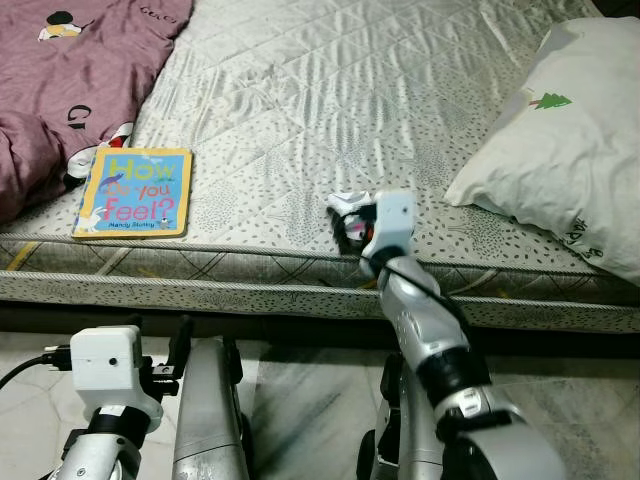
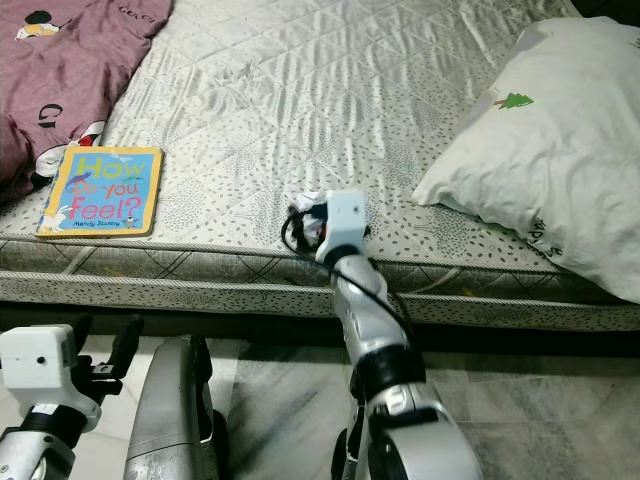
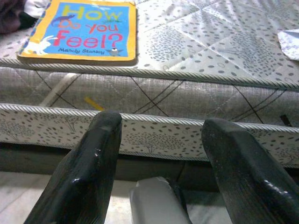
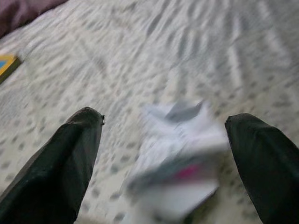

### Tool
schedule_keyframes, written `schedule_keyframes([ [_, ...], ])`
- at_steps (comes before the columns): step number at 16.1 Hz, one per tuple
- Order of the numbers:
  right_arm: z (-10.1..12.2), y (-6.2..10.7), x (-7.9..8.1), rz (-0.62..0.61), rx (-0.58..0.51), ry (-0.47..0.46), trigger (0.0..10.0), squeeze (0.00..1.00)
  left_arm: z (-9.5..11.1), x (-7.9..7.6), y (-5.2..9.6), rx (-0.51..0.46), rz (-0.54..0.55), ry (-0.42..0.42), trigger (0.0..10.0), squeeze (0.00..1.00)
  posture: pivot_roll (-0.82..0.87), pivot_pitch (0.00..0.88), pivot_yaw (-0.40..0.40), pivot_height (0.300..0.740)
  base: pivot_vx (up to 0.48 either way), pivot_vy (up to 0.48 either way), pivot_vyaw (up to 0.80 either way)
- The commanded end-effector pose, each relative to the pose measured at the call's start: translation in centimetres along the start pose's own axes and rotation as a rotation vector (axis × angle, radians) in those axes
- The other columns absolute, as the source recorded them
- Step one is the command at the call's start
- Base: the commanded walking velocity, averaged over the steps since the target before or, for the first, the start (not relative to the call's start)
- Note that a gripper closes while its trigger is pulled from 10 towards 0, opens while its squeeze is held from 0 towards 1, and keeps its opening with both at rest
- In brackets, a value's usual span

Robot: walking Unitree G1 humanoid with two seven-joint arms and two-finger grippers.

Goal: Clean up the room

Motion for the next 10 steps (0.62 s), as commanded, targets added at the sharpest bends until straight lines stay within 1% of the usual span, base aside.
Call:
schedule_keyframes([
  [1,0.1,-0.2,0.2,-0.019,-0.006,-0.006,10.0,0.00,0.1,-0.1,0.3,0.008,0.000,-0.010,10.0,0.00,0.25,0.284,-0.037,0.523,0.000,0.000,0.00],
  [3,1.3,-0.6,0.3,-0.051,-0.062,-0.019,10.0,0.00,0.3,-0.1,0.2,0.007,0.000,-0.011,10.0,0.00,0.26,0.280,-0.040,0.523,0.000,0.000,0.00],
  [4,2.0,-0.7,1.0,-0.037,-0.091,0.002,10.0,0.00,0.3,-0.1,0.2,0.006,0.002,-0.011,10.0,0.00,0.26,0.279,-0.043,0.523,0.000,0.000,0.00],
  [6,2.1,-0.7,2.2,-0.010,-0.098,0.010,10.0,0.00,0.2,-0.1,0.2,0.007,0.003,-0.010,10.0,0.00,0.26,0.277,-0.045,0.523,0.000,0.000,0.00],
  [7,1.8,-0.6,3.0,0.013,-0.095,0.014,10.0,0.00,0.2,-0.2,0.3,0.008,0.003,-0.009,10.0,0.00,0.26,0.276,-0.046,0.523,0.000,0.000,0.00],
  [8,1.0,-0.2,4.9,0.065,-0.072,0.029,10.0,0.00,0.2,-0.3,0.3,0.010,0.002,-0.007,10.0,0.00,0.26,0.279,-0.047,0.523,0.000,0.000,0.00],
  [9,0.5,-0.1,5.8,0.088,-0.047,0.050,10.0,0.00,0.2,-0.4,0.3,0.011,0.002,-0.007,10.0,0.00,0.26,0.281,-0.047,0.523,0.000,0.000,0.00],
  [10,-0.6,0.2,7.1,0.119,0.004,0.070,10.0,0.00,0.2,-0.3,0.4,0.013,0.003,-0.007,10.0,0.00,0.26,0.282,-0.047,0.523,0.000,0.000,0.00],
])
Point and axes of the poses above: a point about 5 cm out from each wrist's last joint towards the gripper, its own y axis pointing back from the gripper into the wrist, its own z axis along the axis of the wrist's last joint, x = y × z, the point moved 3 cm from there along -y, pointing out of the wrist towards the gripper, and after that the axes turned 12 degrees about y, right-handed, at the moved point
